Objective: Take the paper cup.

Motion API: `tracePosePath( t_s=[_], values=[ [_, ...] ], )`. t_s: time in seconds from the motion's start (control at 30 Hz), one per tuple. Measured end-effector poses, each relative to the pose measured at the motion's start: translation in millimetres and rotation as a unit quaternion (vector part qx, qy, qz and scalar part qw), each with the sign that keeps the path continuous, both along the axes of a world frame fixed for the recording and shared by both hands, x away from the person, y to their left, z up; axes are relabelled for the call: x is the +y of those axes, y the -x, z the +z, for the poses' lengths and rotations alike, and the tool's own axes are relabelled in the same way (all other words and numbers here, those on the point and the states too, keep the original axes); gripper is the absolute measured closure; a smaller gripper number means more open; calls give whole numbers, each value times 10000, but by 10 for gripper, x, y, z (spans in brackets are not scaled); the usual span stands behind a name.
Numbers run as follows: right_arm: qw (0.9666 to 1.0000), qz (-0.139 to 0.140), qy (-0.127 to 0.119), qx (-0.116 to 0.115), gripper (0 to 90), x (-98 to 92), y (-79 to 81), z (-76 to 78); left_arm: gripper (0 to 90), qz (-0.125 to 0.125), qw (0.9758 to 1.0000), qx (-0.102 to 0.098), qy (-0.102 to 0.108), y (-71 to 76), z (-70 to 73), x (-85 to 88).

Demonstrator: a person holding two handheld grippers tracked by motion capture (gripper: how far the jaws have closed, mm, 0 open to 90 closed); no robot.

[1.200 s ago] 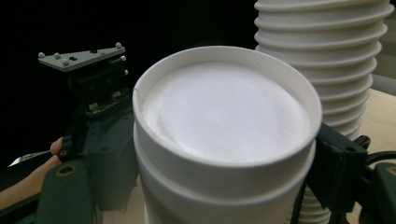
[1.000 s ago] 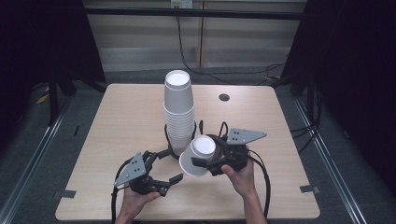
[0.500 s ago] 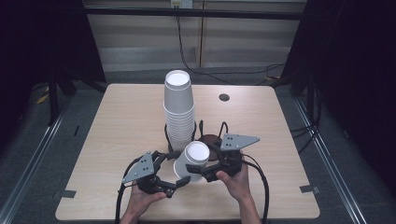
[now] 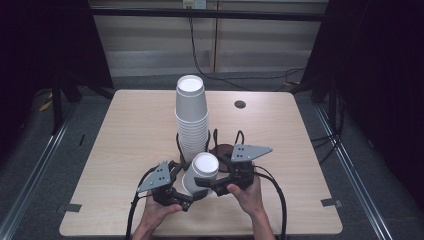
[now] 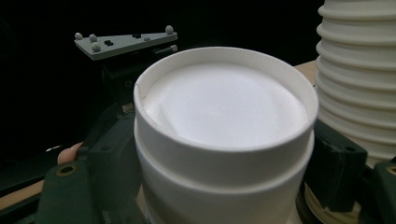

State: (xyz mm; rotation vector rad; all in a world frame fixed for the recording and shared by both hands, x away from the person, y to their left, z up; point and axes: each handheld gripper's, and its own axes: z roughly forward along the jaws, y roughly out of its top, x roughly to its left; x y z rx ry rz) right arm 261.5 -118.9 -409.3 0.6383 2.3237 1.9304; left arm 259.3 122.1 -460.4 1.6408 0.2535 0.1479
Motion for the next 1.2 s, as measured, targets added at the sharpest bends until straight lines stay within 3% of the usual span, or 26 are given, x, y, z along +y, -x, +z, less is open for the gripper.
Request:
tracePosePath(
  t_s=[0.4,0.63,0.83,1.0,1.1,1.2],
  values=[
    [9999,65,-116,26,157,25,-42,-26,165,59,9999,17,-92,-10,8,34],
    [9997,-76,-208,44,130,-20,-56,-13,166,33,9997,63,-217,-20,5,76],
    [9994,-94,-324,92,130,-91,-53,-46,166,105,9987,57,-503,-38,5,111],
    [9998,-28,-173,128,130,-122,-41,-60,166,284,9971,127,-689,-58,7,152],
    [9999,123,-102,60,129,-123,-27,-48,166,282,9966,124,-759,-60,24,176],
    [9999,89,69,99,129,-118,-21,-36,168,275,9958,81,-868,-59,66,194]
  ],
)
